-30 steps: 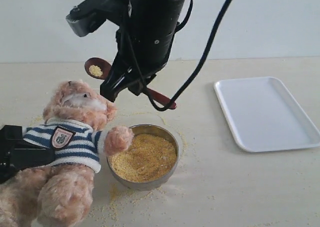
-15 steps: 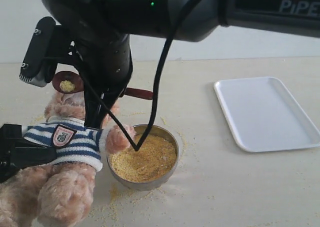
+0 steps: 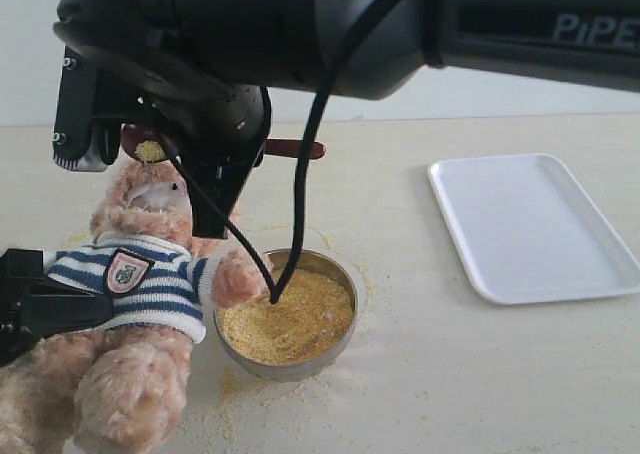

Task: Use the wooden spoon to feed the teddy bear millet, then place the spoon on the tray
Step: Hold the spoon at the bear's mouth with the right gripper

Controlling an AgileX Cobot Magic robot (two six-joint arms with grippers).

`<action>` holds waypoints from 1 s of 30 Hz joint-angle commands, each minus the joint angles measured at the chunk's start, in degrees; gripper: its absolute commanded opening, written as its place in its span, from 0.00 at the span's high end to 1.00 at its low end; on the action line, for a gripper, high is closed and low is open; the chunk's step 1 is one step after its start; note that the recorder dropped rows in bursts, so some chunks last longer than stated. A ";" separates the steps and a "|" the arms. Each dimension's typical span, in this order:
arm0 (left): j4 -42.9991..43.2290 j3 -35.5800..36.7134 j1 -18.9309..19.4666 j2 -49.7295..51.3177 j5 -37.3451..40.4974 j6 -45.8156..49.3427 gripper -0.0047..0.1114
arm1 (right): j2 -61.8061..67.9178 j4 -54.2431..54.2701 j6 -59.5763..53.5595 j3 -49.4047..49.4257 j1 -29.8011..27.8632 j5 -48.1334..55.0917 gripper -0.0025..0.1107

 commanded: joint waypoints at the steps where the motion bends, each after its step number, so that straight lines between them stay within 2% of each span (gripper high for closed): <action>1: -1.53 -0.27 0.09 -0.03 1.45 0.31 0.92 | 0.21 -1.61 0.25 -0.27 1.04 0.03 0.98; 8: -1.21 -0.27 0.09 -0.03 2.15 0.55 0.92 | 2.49 -7.09 4.13 -0.18 2.35 -0.12 0.98; 30: -1.21 -0.27 0.09 -0.03 2.26 1.06 0.92 | 2.85 -15.35 4.60 1.31 5.80 5.56 0.98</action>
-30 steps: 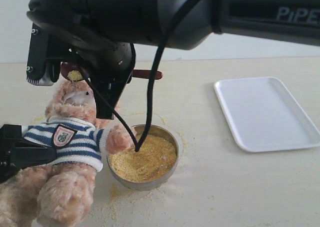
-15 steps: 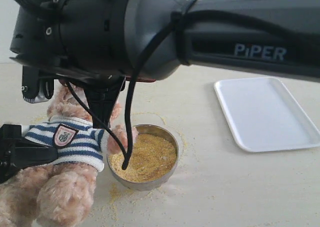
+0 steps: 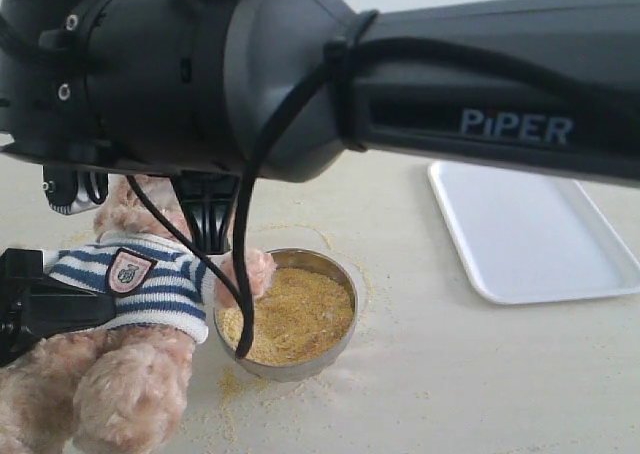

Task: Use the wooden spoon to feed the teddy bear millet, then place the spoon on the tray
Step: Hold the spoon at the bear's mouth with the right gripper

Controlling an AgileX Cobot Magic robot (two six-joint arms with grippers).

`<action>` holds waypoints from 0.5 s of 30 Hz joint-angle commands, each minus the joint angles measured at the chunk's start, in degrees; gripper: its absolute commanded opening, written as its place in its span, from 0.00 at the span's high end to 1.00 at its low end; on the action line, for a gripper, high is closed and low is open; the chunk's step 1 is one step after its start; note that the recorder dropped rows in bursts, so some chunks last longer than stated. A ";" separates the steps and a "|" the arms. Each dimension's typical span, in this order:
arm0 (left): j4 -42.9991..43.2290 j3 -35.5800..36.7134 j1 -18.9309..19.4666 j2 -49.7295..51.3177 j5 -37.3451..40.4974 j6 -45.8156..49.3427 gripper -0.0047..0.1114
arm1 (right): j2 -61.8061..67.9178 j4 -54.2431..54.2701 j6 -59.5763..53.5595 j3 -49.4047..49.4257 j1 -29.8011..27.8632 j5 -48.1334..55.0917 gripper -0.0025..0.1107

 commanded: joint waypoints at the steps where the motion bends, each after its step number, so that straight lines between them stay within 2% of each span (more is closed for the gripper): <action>1: -0.97 -0.27 0.09 -0.03 1.19 0.62 0.92 | -0.19 -3.81 0.65 2.09 1.38 0.69 0.98; 7: -0.97 -0.27 0.09 -0.03 1.19 0.75 0.92 | -0.19 -9.68 6.04 7.97 3.09 0.18 0.98; 11: -0.97 -0.27 0.09 -0.03 1.19 0.91 0.92 | -0.19 -11.33 12.75 8.45 3.23 -0.32 0.98; 15: -0.97 -0.27 0.09 -0.03 1.19 1.33 0.92 | -0.19 -11.58 13.10 8.45 3.23 -0.67 0.98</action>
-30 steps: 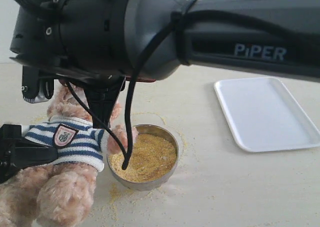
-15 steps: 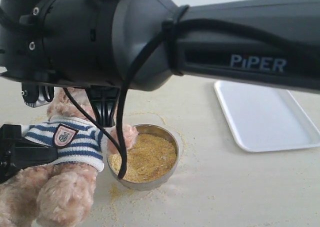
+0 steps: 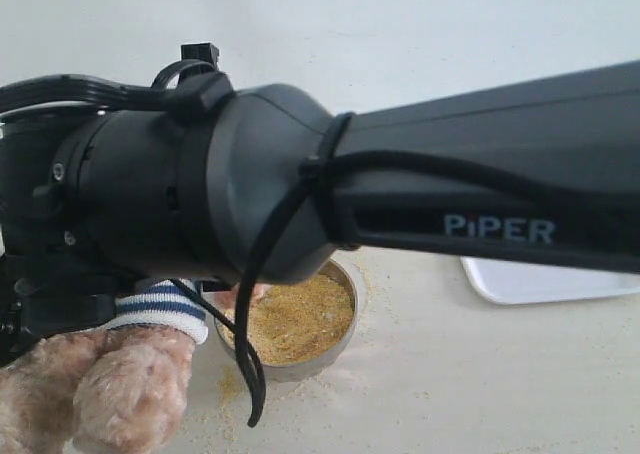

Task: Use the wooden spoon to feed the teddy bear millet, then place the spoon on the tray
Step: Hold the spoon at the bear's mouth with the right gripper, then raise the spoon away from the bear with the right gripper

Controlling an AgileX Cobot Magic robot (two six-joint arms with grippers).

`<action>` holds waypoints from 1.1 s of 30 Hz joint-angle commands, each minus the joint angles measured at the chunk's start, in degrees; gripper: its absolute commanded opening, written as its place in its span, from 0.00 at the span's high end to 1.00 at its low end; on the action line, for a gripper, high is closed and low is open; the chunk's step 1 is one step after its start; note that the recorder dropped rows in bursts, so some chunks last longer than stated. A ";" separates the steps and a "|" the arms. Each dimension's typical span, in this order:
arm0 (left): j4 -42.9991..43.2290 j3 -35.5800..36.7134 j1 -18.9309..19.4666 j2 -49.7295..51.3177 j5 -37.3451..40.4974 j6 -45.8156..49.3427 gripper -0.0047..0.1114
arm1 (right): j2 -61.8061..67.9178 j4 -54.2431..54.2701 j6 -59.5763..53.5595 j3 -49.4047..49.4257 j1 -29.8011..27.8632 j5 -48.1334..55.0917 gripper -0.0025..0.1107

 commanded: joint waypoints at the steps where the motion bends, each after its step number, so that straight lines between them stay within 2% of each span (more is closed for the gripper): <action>1: -0.97 -0.27 0.09 -0.03 1.18 0.89 0.92 | -0.19 -1.37 1.51 0.18 0.11 -0.19 0.98; 9: -1.09 -0.27 0.09 -0.03 1.06 1.31 0.92 | -1.20 2.80 -1.07 0.18 0.00 0.89 0.98; 23: -1.09 -0.27 0.09 -0.03 1.28 2.20 0.92 | -6.87 2.91 3.62 0.18 -0.35 0.39 0.98; 28: -1.09 -0.27 0.09 -0.03 1.28 2.85 0.92 | -11.29 11.61 3.63 0.18 -3.25 -0.13 0.98; 33: -0.98 -0.27 0.09 -0.03 1.28 7.13 0.92 | -16.53 25.15 1.69 0.18 -9.36 -0.18 0.98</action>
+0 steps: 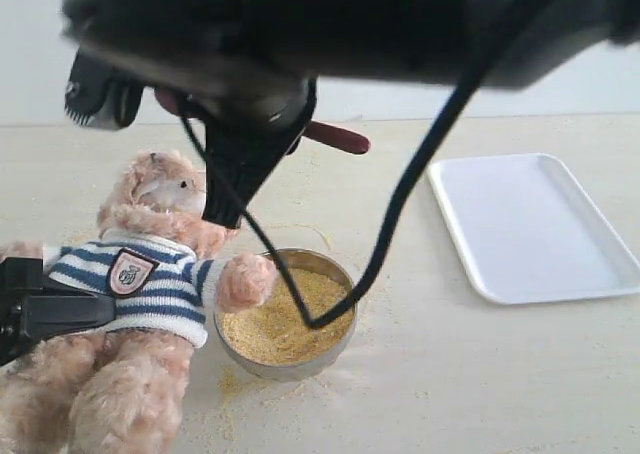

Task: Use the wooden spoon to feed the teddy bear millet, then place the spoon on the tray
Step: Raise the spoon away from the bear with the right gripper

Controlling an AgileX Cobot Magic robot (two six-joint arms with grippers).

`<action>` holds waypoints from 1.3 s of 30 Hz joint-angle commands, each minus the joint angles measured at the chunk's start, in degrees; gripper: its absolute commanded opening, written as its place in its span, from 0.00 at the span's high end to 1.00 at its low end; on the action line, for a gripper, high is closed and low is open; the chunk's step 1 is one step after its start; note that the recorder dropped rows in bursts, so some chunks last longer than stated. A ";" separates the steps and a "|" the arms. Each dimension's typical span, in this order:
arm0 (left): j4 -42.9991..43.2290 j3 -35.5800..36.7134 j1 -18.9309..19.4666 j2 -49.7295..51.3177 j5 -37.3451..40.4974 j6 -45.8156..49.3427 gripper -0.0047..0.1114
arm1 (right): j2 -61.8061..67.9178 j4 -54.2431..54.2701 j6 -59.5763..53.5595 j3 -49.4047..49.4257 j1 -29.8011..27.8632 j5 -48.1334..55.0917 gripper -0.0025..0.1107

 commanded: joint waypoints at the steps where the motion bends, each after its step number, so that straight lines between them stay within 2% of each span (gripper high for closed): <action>1: -0.88 -0.27 0.09 -0.03 1.28 2.89 0.92 | -5.26 11.88 -2.70 0.05 -5.63 0.69 0.98; 7: -0.89 -0.27 0.31 -0.03 0.67 2.87 0.92 | -9.18 18.80 -5.96 0.05 -11.83 4.96 0.98; 14: 0.18 -2.54 4.59 -0.03 1.57 1.33 0.92 | -10.66 25.58 -8.05 0.05 -18.07 4.96 0.98; 18: 0.18 -3.14 5.18 -0.03 1.57 0.51 0.92 | -10.54 29.79 -10.80 0.05 -20.65 4.96 0.98; 39: 0.40 -3.11 5.18 -0.03 1.34 0.62 0.92 | -10.54 29.89 -12.59 0.05 -21.55 4.96 0.98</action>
